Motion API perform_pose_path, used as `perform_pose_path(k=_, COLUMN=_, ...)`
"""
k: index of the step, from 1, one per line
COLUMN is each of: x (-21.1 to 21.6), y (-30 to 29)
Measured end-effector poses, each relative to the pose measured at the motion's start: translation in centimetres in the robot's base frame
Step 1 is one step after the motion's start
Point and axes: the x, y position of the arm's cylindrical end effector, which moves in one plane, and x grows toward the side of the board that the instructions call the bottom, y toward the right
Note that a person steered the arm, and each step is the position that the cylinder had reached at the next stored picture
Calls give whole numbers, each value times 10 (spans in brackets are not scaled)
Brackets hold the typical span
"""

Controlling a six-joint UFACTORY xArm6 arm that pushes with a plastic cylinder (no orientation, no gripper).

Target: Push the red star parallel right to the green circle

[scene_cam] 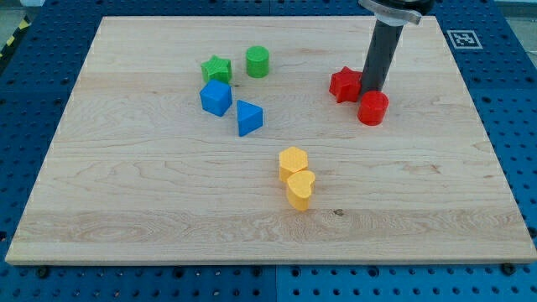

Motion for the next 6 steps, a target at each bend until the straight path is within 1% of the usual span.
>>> perform_pose_path(k=1, x=6, y=-10)
perform_pose_path(k=4, x=-2, y=-36)
perform_pose_path(k=6, x=5, y=-54)
